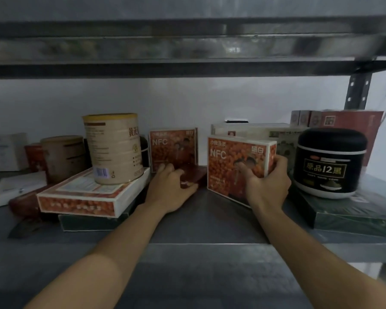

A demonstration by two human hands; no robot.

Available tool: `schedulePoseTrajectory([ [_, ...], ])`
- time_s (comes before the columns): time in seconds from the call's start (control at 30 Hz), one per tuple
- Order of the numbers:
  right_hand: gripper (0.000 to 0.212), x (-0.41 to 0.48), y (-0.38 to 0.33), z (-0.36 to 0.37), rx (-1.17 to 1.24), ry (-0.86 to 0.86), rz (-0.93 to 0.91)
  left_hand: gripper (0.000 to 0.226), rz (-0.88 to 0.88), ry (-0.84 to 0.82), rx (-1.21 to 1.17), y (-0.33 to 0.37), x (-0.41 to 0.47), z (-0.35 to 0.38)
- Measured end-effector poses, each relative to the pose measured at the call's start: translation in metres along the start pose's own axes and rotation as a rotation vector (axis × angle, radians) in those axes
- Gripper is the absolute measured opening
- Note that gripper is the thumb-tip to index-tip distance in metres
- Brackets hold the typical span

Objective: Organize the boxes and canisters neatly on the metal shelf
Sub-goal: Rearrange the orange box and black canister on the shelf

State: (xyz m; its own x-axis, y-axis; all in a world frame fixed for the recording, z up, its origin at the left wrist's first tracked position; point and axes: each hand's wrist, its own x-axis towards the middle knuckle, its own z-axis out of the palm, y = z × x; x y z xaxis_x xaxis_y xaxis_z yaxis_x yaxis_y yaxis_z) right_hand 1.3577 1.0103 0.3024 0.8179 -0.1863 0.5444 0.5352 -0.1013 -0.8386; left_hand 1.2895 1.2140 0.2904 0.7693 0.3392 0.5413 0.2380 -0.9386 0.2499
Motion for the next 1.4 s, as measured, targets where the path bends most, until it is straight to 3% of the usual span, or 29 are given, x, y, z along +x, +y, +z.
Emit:
schedulePoseTrajectory([
  [0.1, 0.053, -0.002, -0.001, -0.002, -0.009, 0.004, 0.02, 0.057, -0.087, -0.002, -0.081, 0.0, -0.003, -0.002],
  [0.23, 0.054, -0.003, -0.003, -0.005, -0.004, 0.019, 0.049, 0.095, -0.246, -0.171, -0.195, -0.003, -0.005, 0.0],
  [0.43, 0.054, -0.005, -0.002, -0.007, -0.022, -0.004, 0.055, 0.106, -0.372, -0.083, -0.406, 0.005, -0.014, -0.006],
  [0.67, 0.053, -0.006, -0.003, -0.007, -0.036, -0.023, 0.052, 0.083, -0.369, 0.131, -0.547, 0.011, -0.025, -0.017],
  [0.87, 0.054, -0.007, -0.005, -0.009, -0.015, -0.034, 0.06, 0.08, -0.163, 0.287, -0.595, 0.017, -0.035, -0.022],
  [1.1, 0.053, -0.009, -0.005, -0.009, 0.011, -0.042, 0.052, 0.052, -0.138, 0.335, -0.76, 0.02, -0.037, -0.027],
  [1.4, 0.054, -0.02, -0.016, -0.013, 0.143, -0.002, 0.087, 0.054, -0.023, 0.552, -0.785, 0.036, -0.064, -0.062],
])
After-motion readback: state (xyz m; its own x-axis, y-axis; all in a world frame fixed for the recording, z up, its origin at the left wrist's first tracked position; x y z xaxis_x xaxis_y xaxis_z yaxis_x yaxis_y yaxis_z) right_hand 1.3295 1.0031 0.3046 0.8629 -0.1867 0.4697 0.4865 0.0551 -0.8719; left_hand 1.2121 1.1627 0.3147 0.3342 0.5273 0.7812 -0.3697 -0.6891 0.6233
